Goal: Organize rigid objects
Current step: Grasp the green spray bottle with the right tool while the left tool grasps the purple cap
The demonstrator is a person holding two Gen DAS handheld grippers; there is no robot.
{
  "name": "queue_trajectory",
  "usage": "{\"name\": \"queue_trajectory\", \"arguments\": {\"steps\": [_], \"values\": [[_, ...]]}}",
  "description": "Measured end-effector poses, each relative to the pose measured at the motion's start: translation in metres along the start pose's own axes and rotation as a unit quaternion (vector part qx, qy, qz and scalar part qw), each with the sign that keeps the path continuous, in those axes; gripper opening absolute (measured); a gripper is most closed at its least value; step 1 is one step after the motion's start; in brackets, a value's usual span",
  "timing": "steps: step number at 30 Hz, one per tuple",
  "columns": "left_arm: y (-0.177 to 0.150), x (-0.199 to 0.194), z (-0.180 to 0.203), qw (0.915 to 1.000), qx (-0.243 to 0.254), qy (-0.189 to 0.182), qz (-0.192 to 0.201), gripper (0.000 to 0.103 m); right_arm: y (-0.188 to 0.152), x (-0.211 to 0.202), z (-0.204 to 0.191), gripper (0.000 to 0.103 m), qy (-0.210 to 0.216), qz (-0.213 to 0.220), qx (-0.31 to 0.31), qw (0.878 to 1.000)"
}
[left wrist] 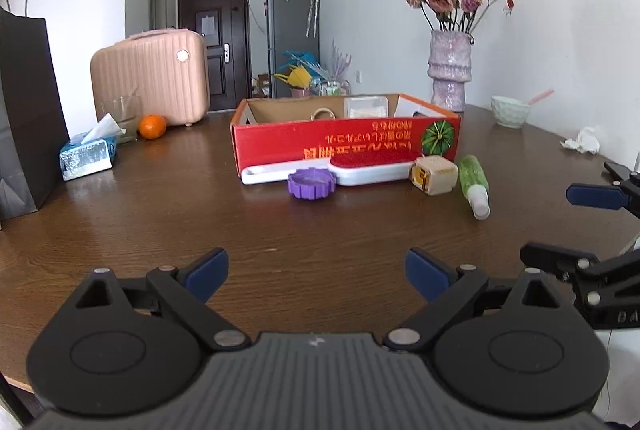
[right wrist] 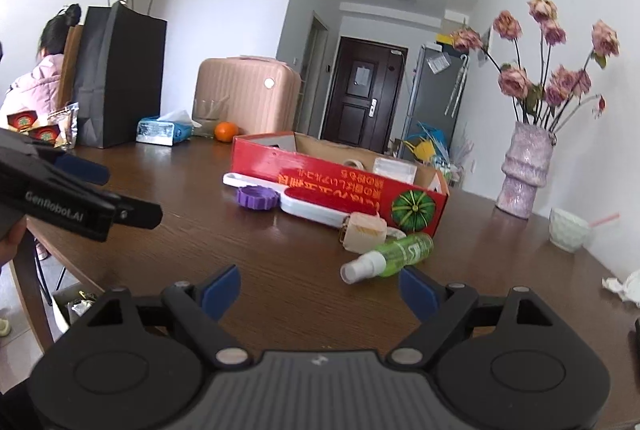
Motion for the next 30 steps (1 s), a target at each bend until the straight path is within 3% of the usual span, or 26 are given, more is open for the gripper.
{"name": "queue_trajectory", "arguments": {"steps": [8,13,16,22,27,30], "values": [[0.002,0.021,0.005,0.9997,0.011,0.006,-0.019,0.097,-0.010,0.019,0.014,0.085,0.012,-0.013,0.065,0.998],[0.019,0.043,0.009,0.9993,0.030,0.017,-0.013,0.097,0.003,0.038,0.038,0.084,0.004,-0.019,0.107,0.994],[0.035,0.066,0.006,0.9995,0.030,-0.001,-0.009,0.097,0.016,0.061,0.057,0.079,0.001,-0.040,0.151,0.988],[0.047,0.133,-0.017,0.9980,-0.007,-0.020,-0.059,0.090,0.031,0.108,0.083,0.076,-0.023,-0.064,0.171,0.983],[0.044,0.175,-0.027,0.9954,-0.031,-0.027,-0.087,0.084,0.028,0.138,0.099,0.059,-0.037,-0.097,0.202,0.974],[0.042,0.184,-0.028,0.9933,-0.051,-0.052,-0.090,0.082,0.025,0.137,0.107,0.050,-0.046,-0.110,0.199,0.973]]}}
Point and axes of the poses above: each gripper's, at about its wrist camera, not at the fingertips, and x roughly the way its jaws point, z to its right, y to its top, the point moved 9 cm from there along x, roughly the way its jaws point, and after that the axes turned 15 degrees about x, right-handed, at the moved point
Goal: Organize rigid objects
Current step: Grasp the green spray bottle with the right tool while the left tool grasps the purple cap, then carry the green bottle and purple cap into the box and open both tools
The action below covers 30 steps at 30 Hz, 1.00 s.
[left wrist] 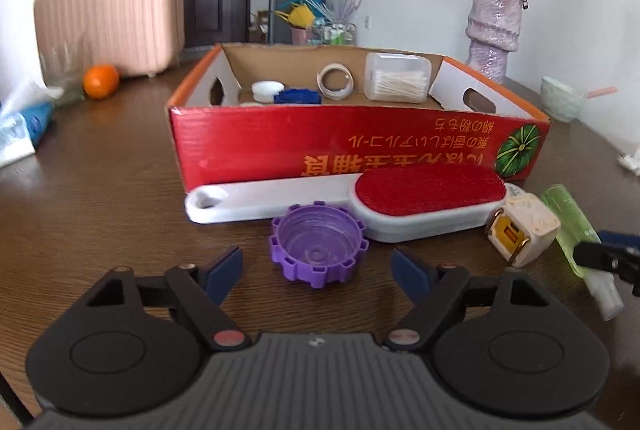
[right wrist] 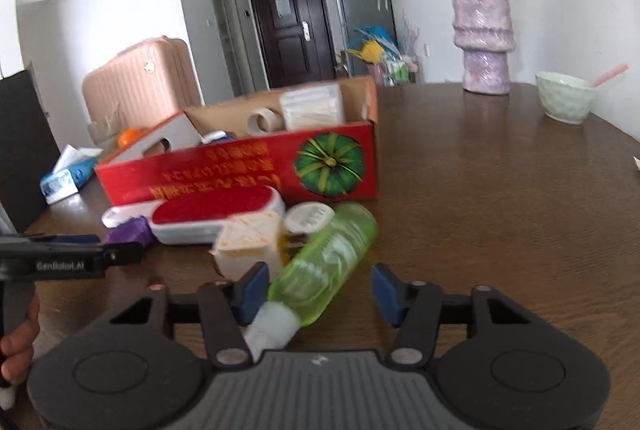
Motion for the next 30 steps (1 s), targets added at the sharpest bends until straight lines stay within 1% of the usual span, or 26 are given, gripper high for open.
{"name": "queue_trajectory", "arguments": {"steps": [2,4,5,7,8,10,11,15,17,19,22,25,28,30], "values": [[0.004,0.000,0.000,0.9998,-0.006,-0.014,0.015,0.079,0.001,-0.003,0.004,0.048,-0.022,0.004,-0.020,1.000],[0.007,0.002,0.001,0.9995,-0.006,-0.023,0.021,0.070,0.003,0.002,0.006,0.046,-0.033,0.001,-0.030,0.999],[0.008,0.003,0.003,0.9994,-0.006,-0.029,0.019,0.067,0.004,0.007,0.006,0.044,-0.034,-0.003,-0.030,0.999],[0.008,0.004,0.002,0.9993,-0.012,-0.031,0.017,0.056,0.009,0.015,0.008,0.043,-0.046,-0.004,-0.035,0.998],[0.007,0.004,0.000,0.9991,-0.018,-0.034,0.018,0.054,0.010,0.019,0.008,0.042,-0.051,-0.009,-0.039,0.998],[0.007,0.003,-0.003,0.9984,-0.029,-0.043,0.022,0.054,0.011,0.024,0.006,0.036,-0.062,-0.011,-0.052,0.997],[0.007,0.003,-0.003,0.9984,-0.030,-0.043,0.023,0.054,0.011,0.025,0.006,0.031,-0.063,-0.010,-0.053,0.997],[0.005,-0.001,-0.003,0.9982,-0.033,-0.041,0.026,0.053,0.012,0.021,0.009,0.030,-0.056,-0.005,-0.030,0.998],[0.001,-0.009,-0.003,0.9987,-0.033,-0.027,0.029,0.053,0.008,0.014,0.011,0.030,-0.053,0.000,-0.017,0.998],[-0.006,-0.024,-0.001,0.9981,-0.036,-0.029,0.039,0.053,-0.002,0.002,0.010,0.030,-0.055,0.007,-0.018,0.998],[-0.020,-0.049,0.002,0.9956,-0.058,-0.054,0.051,0.053,-0.021,-0.019,0.004,0.030,-0.035,0.009,-0.015,0.999],[-0.033,-0.074,0.002,0.9961,-0.057,-0.040,0.055,0.053,-0.036,-0.038,-0.004,0.030,-0.021,0.003,-0.033,0.999],[-0.040,-0.101,0.003,0.9945,-0.071,-0.044,0.062,0.053,-0.040,-0.056,-0.013,0.030,-0.019,0.015,-0.048,0.999],[-0.042,-0.119,0.005,0.9940,-0.067,-0.045,0.073,0.053,-0.039,-0.072,-0.022,0.030,-0.008,0.031,-0.053,0.998]]}}
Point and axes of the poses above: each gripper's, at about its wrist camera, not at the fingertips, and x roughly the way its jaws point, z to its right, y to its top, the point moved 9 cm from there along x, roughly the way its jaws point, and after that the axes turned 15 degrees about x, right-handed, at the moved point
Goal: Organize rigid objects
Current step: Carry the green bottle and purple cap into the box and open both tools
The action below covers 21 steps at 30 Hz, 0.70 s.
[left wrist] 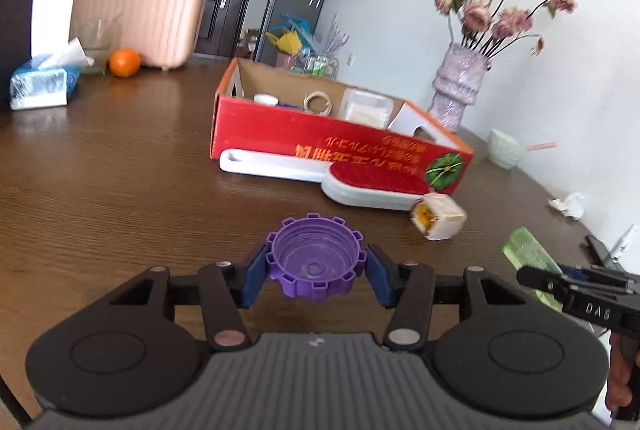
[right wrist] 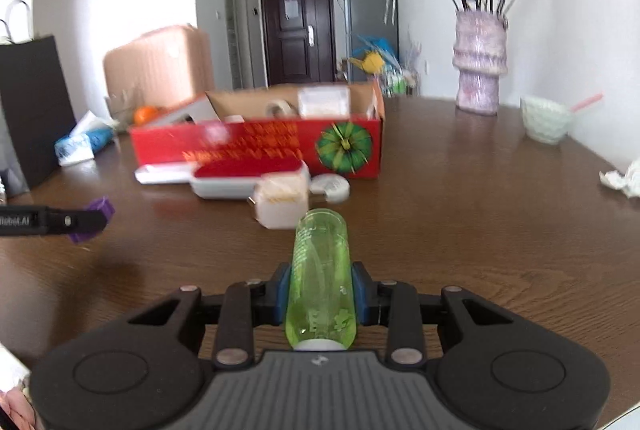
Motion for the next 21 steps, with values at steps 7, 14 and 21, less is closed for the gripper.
{"name": "queue_trajectory", "arguments": {"steps": [7,14,21], "values": [[0.010,-0.029,0.002,0.9997,0.003,0.004,0.024,0.053,0.006,-0.051,-0.029,0.030,0.018,0.055,-0.043,0.997],[0.040,-0.017,0.005,0.9982,0.036,0.007,0.047,0.053,0.019,-0.045,-0.031,0.030,0.027,0.059,-0.039,0.997],[0.098,0.022,-0.001,0.9959,0.064,-0.003,0.065,0.053,0.060,-0.014,-0.033,0.030,0.045,0.074,-0.035,0.996]]}}
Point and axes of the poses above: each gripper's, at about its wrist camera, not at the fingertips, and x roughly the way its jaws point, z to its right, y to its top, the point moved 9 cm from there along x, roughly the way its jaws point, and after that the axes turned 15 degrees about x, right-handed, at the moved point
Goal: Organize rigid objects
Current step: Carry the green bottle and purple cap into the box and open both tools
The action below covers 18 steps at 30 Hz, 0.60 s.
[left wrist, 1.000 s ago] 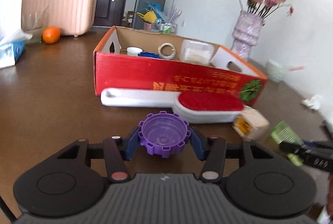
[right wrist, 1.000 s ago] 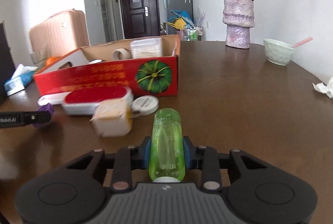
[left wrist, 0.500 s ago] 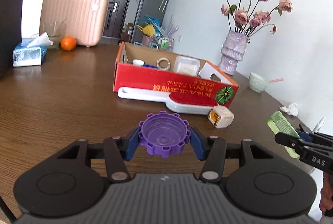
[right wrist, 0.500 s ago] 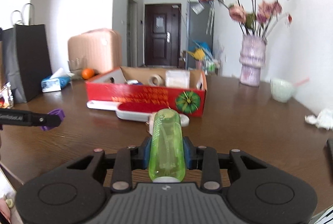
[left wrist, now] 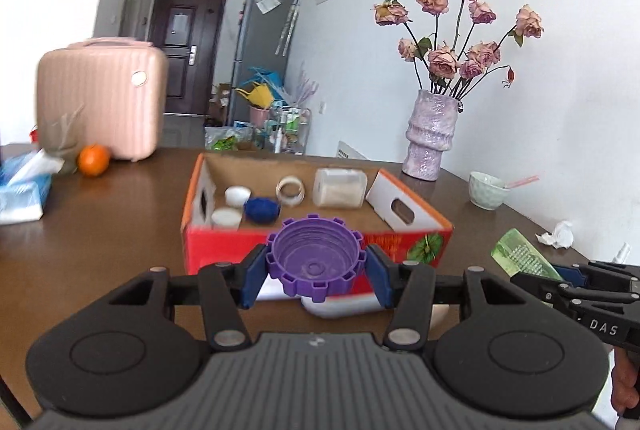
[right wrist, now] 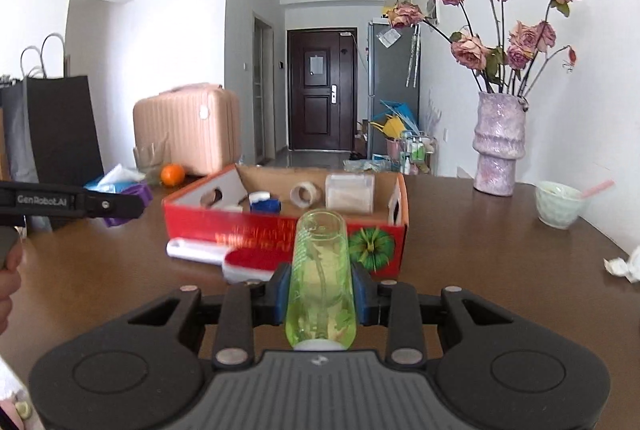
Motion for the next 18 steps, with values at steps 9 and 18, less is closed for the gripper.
{"name": "queue_trajectory", "arguments": {"steps": [9,18], "values": [[0.055,0.134,-0.034,0.9973,-0.007,-0.022,-0.069,0.053,0.078,0.110,0.017,0.030,0.018,-0.036,0.031,0.999],[0.037,0.274,-0.041,0.9807,-0.025,-0.022,-0.193,0.054,0.092,0.255,0.049,0.030,-0.074,-0.129,0.027,0.989]]}}
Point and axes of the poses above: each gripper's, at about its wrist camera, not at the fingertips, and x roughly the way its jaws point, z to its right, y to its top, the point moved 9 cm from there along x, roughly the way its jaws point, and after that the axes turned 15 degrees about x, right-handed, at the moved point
